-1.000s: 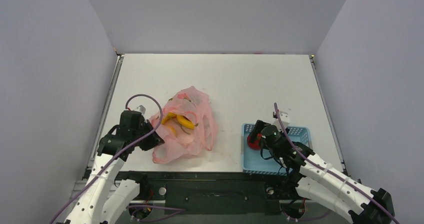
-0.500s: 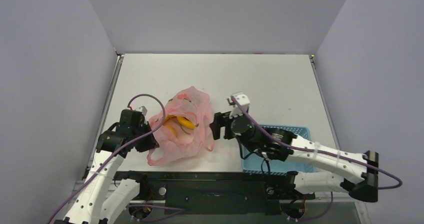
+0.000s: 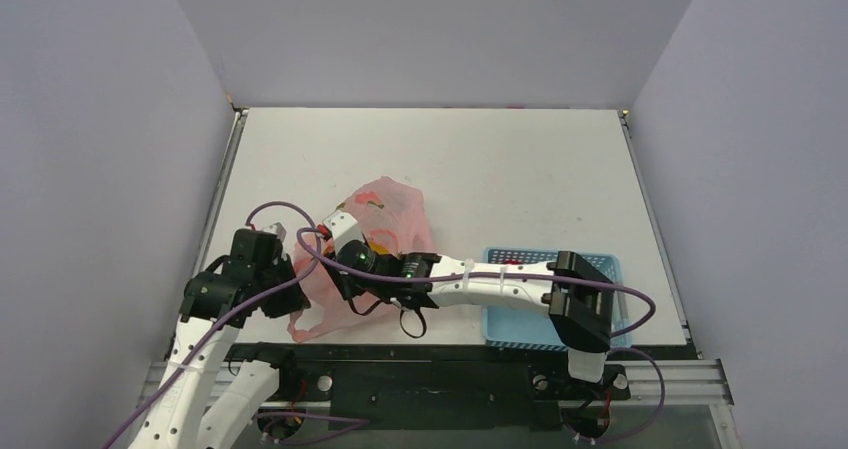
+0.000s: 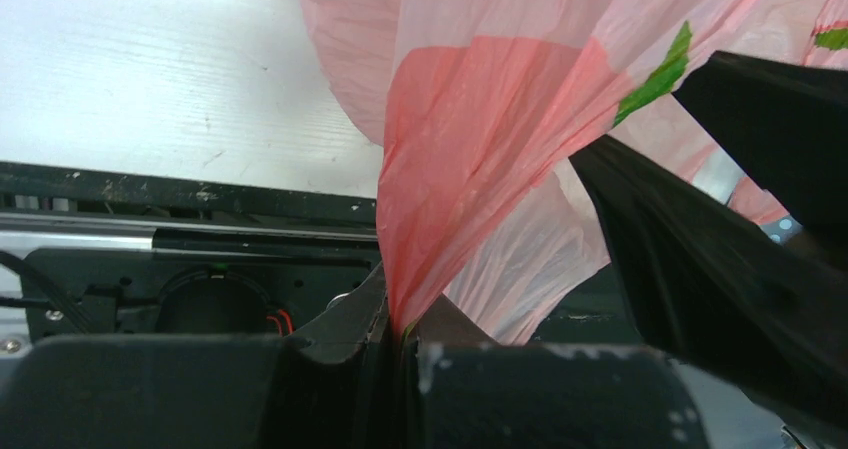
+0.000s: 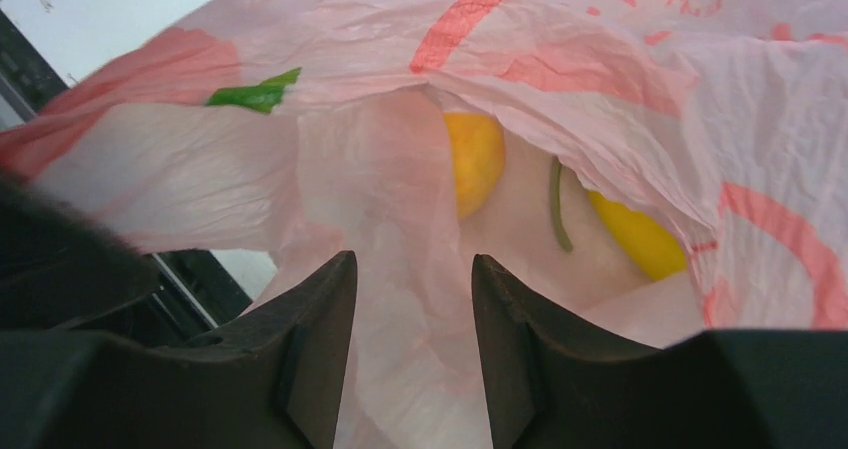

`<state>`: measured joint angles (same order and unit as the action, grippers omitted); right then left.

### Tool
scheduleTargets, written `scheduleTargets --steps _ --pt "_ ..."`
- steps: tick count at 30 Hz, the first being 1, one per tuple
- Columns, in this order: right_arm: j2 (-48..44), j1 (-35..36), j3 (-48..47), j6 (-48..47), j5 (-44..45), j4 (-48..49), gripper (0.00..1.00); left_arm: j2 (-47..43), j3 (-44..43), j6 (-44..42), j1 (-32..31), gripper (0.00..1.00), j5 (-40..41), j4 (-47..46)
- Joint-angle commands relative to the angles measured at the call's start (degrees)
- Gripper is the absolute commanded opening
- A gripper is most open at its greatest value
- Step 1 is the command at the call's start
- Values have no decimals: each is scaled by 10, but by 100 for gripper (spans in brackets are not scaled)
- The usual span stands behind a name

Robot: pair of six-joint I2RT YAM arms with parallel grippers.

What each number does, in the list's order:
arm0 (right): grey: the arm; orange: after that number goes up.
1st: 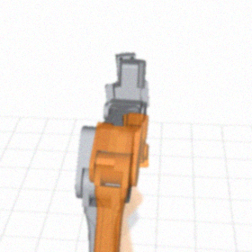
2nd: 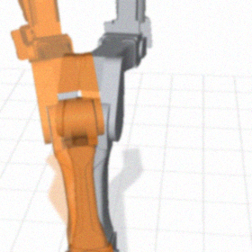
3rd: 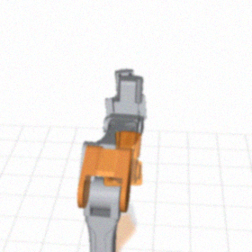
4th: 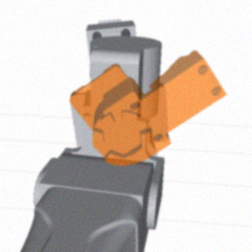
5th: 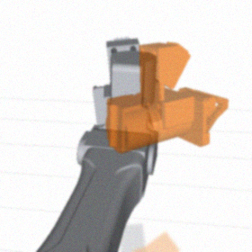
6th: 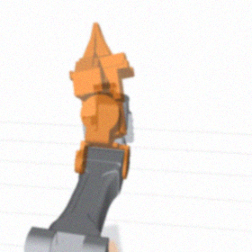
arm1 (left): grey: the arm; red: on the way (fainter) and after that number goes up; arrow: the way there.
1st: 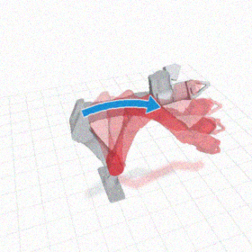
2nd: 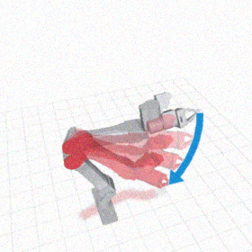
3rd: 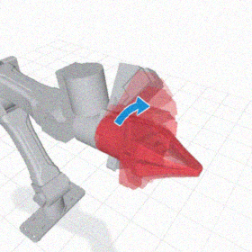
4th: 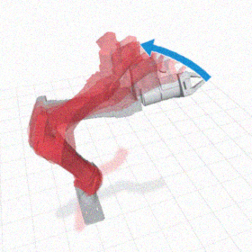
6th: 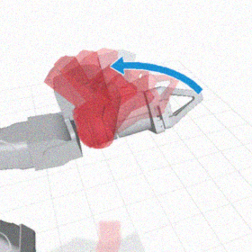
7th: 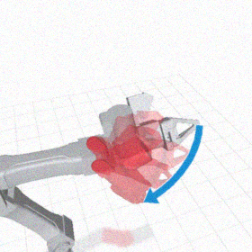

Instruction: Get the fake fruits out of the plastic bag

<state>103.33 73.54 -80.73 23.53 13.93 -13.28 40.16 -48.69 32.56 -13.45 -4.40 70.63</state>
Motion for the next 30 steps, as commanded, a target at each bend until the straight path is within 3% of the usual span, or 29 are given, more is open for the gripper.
scheduleTargets --steps 1,6,16,24,27,30 --pt "30 -2 -44 -37 1 36 41 0 -43 7 -3 0 23 46" --pt "67 -20 -33 -32 -13 71 36 10 -55 13 -7 0 38 65" --pt "97 -72 2 40 -93 183 37 46 -51 19 -28 0 39 62" --pt "132 -80 4 35 -100 188 37 47 -133 19 -30 0 45 65" --pt "147 -80 1 29 -122 192 47 58 -156 19 -30 0 54 78" --pt "171 -81 -4 25 -114 191 64 68 -162 16 -30 0 54 82"
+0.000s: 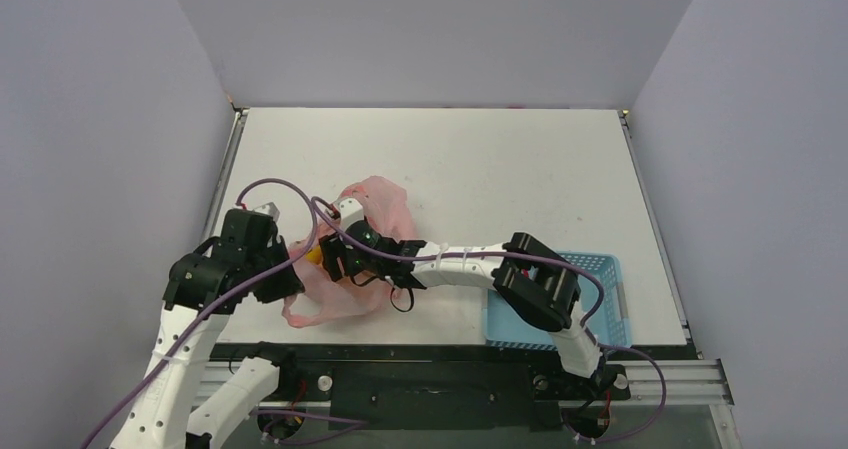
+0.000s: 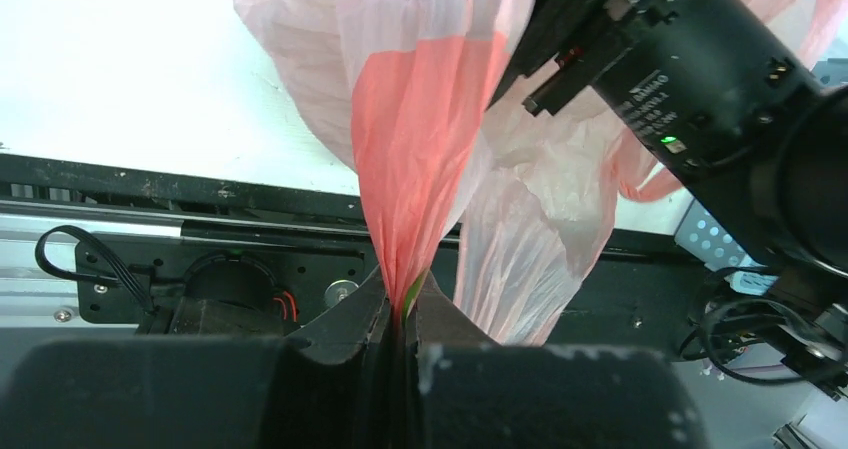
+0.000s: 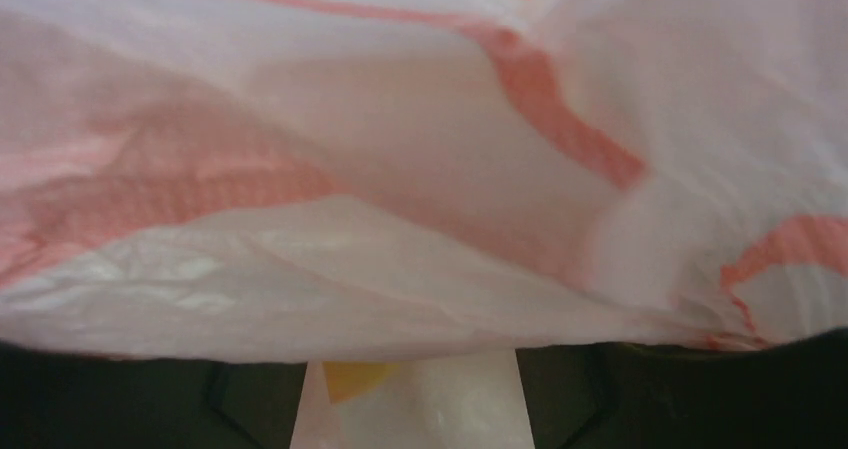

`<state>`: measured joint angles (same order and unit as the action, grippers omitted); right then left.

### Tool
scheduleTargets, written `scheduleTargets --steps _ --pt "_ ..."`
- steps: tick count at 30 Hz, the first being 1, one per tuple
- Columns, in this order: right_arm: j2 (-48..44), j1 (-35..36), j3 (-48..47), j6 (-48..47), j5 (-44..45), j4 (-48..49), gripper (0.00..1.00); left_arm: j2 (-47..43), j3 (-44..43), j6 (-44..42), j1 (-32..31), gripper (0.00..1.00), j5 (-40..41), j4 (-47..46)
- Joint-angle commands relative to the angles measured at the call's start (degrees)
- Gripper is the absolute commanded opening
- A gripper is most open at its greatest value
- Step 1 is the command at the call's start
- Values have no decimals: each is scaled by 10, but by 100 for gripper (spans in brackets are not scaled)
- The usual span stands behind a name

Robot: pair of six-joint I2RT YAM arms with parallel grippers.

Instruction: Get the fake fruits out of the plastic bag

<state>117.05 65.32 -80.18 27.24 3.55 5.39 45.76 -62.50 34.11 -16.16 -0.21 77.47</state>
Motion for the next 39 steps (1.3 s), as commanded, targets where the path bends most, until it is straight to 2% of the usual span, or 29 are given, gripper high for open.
scheduleTargets --steps 1,2,4,8,15,19,22,27,29,35,39 --pt "40 1 -15 -15 -13 5 68 11 -24 1 -3 0 13 14" --pt "53 0 -17 -19 -18 6 75 11 -22 2 -3 0 12 14" --pt "71 -2 -30 -18 -12 6 80 9 -19 5 -3 0 4 14" --pt "77 -5 -27 0 115 -32 81 -7 -14 9 -3 0 -17 15" --pt "33 -47 20 20 225 -63 77 -43 27 25 -3 0 -3 15" --pt "3 -81 12 20 208 -82 72 -46 81 36 -3 0 -21 -23" --pt "-18 -89 -1 -4 192 -86 72 -34 108 32 -3 0 -96 -67" --pt "-67 -85 -21 -6 75 -132 74 -59 155 52 -4 0 -192 -117" --pt "-96 -73 7 13 22 -124 74 -77 170 59 -4 0 -182 -110" --pt "-138 3 83 21 -25 -86 76 -101 183 47 -4 0 -137 -58" --pt "-117 41 104 46 -17 -68 67 -101 178 26 -4 0 -107 -17"
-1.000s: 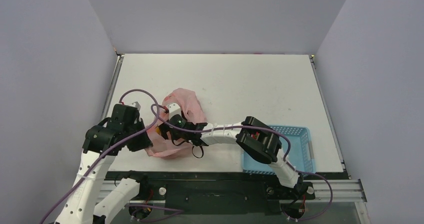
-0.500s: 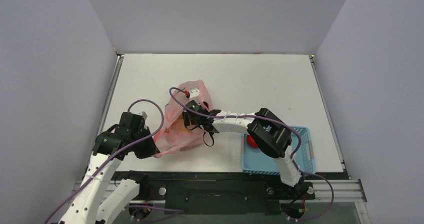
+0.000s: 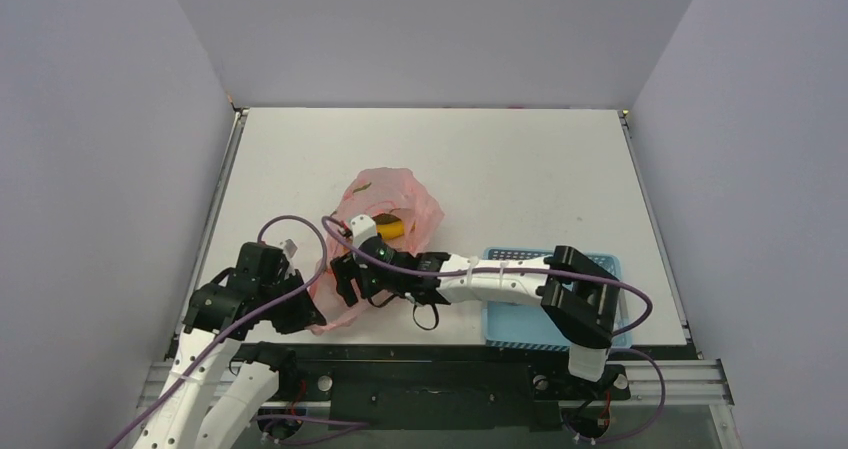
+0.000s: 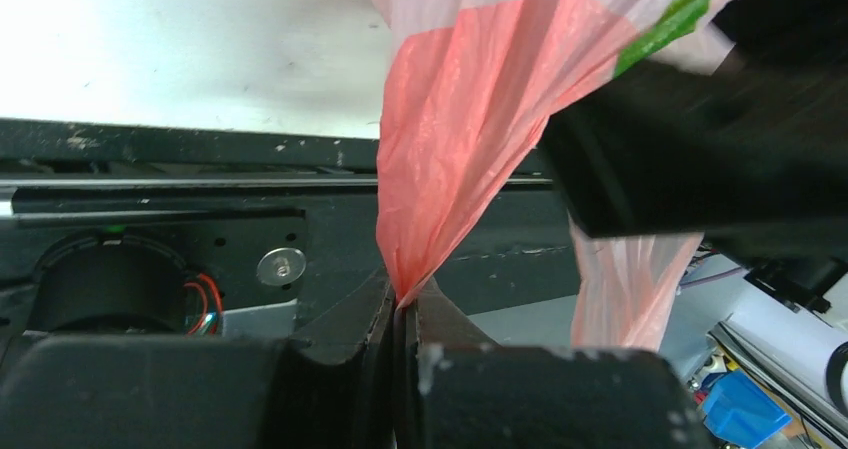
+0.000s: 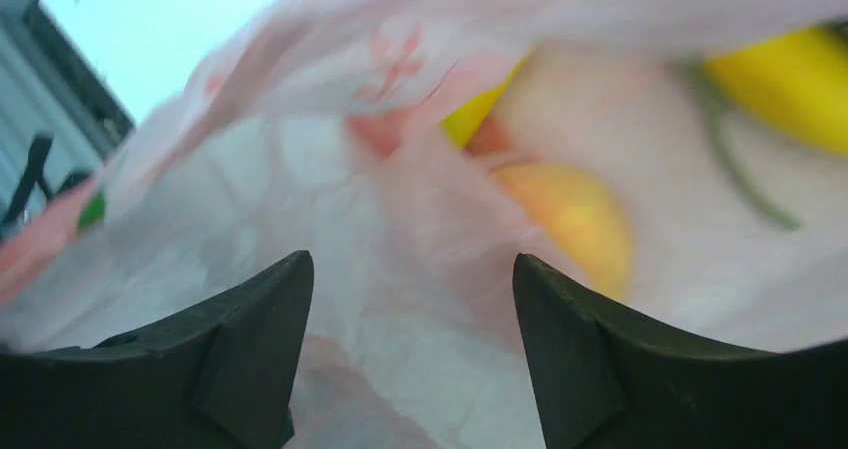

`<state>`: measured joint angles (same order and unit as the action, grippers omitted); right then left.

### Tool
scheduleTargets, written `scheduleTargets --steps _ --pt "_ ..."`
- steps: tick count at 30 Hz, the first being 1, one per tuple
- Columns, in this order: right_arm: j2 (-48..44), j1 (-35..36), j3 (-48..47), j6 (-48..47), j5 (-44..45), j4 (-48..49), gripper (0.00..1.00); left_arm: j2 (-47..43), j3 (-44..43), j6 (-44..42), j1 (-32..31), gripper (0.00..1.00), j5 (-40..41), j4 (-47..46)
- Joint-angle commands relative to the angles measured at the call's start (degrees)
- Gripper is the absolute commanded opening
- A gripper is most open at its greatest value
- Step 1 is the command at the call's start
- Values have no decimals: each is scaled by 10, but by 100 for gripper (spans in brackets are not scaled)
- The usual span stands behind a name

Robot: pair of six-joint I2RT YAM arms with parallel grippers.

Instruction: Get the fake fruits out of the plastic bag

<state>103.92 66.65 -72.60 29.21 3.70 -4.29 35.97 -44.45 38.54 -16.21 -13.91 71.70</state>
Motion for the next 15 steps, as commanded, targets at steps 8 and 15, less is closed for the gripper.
scheduleTargets --steps 8,15 --pt "78 52 90 75 13 131 36 -12 2 -15 -3 0 31 47" --pt "88 41 90 93 33 109 36 3 22 -11 -4 0 33 22"
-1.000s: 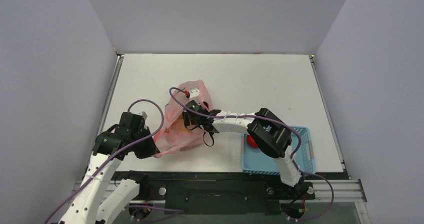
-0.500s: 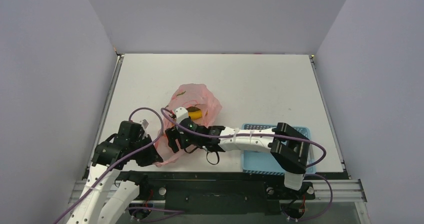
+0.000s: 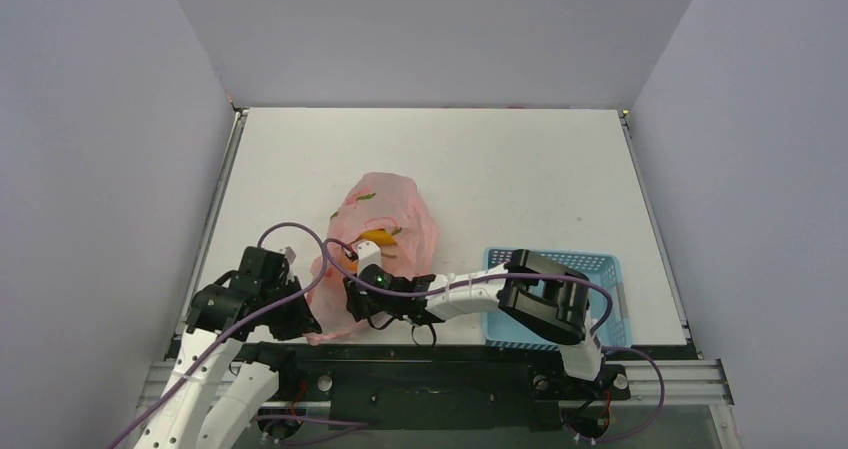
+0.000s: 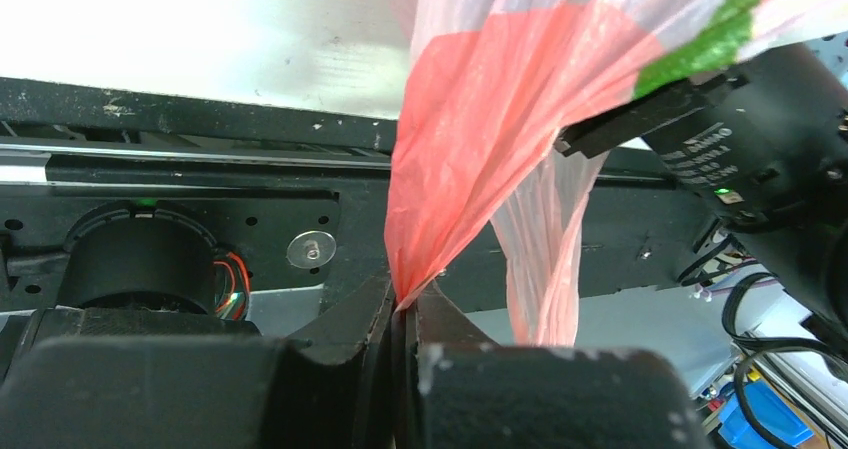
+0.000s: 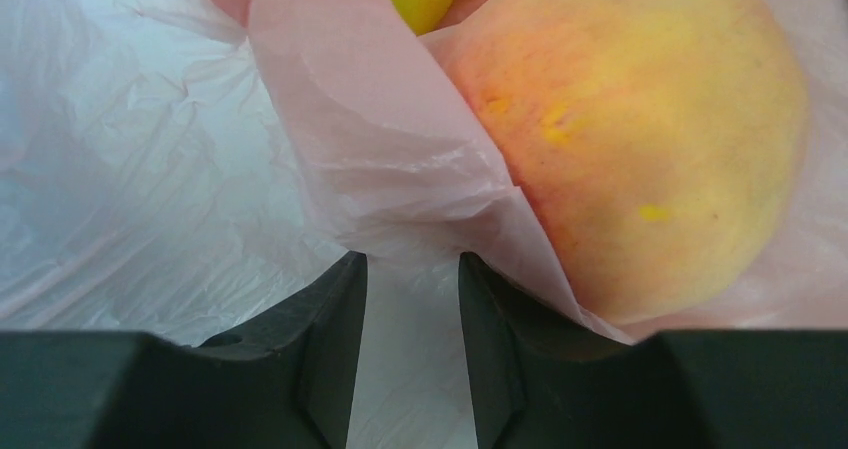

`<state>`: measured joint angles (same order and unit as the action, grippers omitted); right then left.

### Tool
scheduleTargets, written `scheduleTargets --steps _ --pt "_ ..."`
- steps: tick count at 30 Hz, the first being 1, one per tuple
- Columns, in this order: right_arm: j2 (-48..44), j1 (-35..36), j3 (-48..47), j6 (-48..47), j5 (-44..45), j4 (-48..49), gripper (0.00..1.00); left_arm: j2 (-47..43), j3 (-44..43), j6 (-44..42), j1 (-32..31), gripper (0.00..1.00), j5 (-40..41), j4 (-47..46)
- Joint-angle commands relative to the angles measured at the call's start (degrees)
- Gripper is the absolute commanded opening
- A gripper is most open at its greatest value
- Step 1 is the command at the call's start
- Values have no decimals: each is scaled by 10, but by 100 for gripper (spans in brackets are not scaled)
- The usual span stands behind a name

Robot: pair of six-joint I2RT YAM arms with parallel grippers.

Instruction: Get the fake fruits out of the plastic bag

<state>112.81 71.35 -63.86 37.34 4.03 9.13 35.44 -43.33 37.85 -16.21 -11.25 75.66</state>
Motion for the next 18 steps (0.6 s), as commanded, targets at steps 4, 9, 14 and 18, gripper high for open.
scheduleTargets --steps 4,9,14,18 --pt "-114 -1 33 -8 46 -49 46 23 17 -10 -5 0 3 -32" --pt "-181 -6 26 -39 68 -82 56 31 21 -18 -6 0 -2 -43" --pt "-162 -33 2 -35 58 -87 55 37 20 -20 -7 0 1 -45" --pt "-137 -46 -17 -41 59 -73 56 40 22 -16 -7 0 -2 -47"
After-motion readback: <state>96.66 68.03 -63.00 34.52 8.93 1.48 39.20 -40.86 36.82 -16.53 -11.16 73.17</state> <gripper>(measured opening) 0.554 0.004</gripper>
